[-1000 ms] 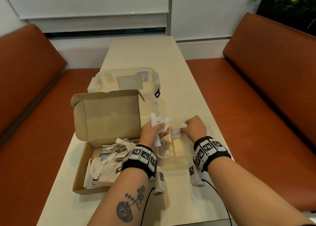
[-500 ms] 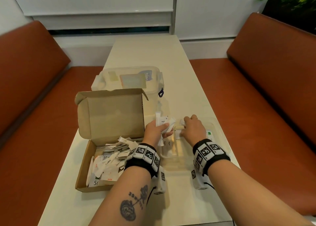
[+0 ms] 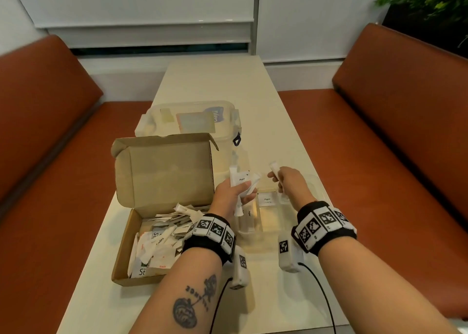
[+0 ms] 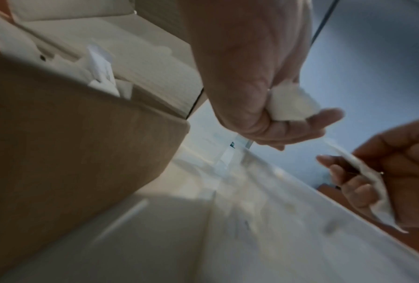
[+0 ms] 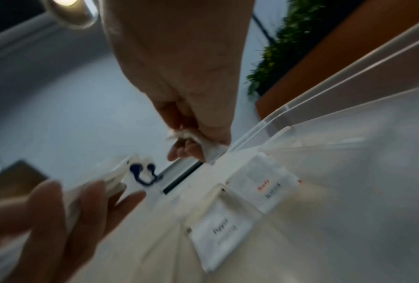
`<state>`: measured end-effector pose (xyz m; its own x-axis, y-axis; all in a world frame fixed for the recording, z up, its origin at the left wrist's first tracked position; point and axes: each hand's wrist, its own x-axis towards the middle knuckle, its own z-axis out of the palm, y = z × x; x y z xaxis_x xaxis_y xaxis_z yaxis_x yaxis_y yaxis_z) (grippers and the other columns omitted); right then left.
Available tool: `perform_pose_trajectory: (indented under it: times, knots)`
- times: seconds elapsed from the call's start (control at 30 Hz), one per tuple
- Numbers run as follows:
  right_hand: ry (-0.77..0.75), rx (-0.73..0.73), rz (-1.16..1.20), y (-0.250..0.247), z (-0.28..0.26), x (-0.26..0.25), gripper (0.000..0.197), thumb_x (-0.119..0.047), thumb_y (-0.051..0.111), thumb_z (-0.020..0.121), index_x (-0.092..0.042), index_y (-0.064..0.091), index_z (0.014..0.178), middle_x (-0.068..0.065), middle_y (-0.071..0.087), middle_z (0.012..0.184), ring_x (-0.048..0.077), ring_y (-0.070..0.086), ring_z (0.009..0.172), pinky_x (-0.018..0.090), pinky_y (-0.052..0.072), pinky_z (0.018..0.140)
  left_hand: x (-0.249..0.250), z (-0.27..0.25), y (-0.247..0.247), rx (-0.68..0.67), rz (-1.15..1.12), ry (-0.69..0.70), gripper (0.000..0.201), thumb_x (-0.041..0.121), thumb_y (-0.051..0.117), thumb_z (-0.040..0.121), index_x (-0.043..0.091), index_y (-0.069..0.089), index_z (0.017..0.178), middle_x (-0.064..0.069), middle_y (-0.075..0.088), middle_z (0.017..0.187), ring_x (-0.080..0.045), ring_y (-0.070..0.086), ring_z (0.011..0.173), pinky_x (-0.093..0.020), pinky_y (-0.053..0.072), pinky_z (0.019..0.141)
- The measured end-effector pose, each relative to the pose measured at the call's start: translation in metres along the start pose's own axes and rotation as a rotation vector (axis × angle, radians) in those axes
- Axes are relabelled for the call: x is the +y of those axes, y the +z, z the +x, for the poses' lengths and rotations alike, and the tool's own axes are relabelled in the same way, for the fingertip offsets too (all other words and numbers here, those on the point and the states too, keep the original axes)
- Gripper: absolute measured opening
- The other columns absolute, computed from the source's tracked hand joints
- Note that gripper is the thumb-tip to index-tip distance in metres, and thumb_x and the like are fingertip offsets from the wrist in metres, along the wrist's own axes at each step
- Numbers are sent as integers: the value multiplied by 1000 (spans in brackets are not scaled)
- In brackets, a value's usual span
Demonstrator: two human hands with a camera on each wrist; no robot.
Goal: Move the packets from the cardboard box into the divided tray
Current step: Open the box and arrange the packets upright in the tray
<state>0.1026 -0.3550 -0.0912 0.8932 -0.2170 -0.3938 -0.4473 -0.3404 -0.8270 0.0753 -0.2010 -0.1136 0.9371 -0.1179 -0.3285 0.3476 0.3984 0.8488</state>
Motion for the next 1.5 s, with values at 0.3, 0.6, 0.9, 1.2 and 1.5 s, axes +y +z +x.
perform_pose_trajectory:
  times: [0.3, 0.6, 0.9, 1.2, 1.5]
  knots:
    - [-206, -89, 501, -7, -23, -2, 15, -6, 50, 95, -6, 56, 81, 13, 71, 84, 19, 63, 69, 21, 50, 62, 18, -15, 5, -214, 108, -130, 30, 4, 61, 88, -1, 55, 117, -10, 65, 88, -9, 68, 63, -15, 52, 55]
    - [-150, -62, 554, 0, -25, 0, 12, -11, 49, 97, -10, 50, 85, 8, 60, 73, 9, 52, 47, 17, 46, 45, 16, -16, 5, -154, 229, -95, 29, 0, 61, 88, -4, 58, 116, -11, 65, 88, -8, 66, 58, -15, 52, 52]
    - [-290, -184, 601, -12, -27, 11, 11, 9, 62, 81, -2, 62, 79, 14, 63, 84, 20, 65, 78, 27, 57, 83, 15, -15, 2, -61, -65, -23, 24, -1, 59, 88, 1, 58, 112, -10, 64, 86, -12, 66, 63, -16, 53, 54]
    - [-416, -251, 277, -11, -34, 26, 26, 18, 53, 79, -2, 70, 80, 6, 68, 99, 14, 65, 95, 19, 52, 84, 15, -14, 7, -84, -103, -91, 10, 0, 61, 88, 1, 63, 97, -6, 69, 70, -10, 65, 59, -14, 52, 49]
    - [-263, -177, 294, -10, -30, 24, 6, -11, 60, 89, -13, 65, 86, 5, 69, 81, 17, 65, 73, 25, 53, 66, 13, -15, 9, -116, 18, -74, 15, 1, 61, 88, 2, 61, 103, -8, 63, 73, -11, 61, 59, -15, 49, 47]
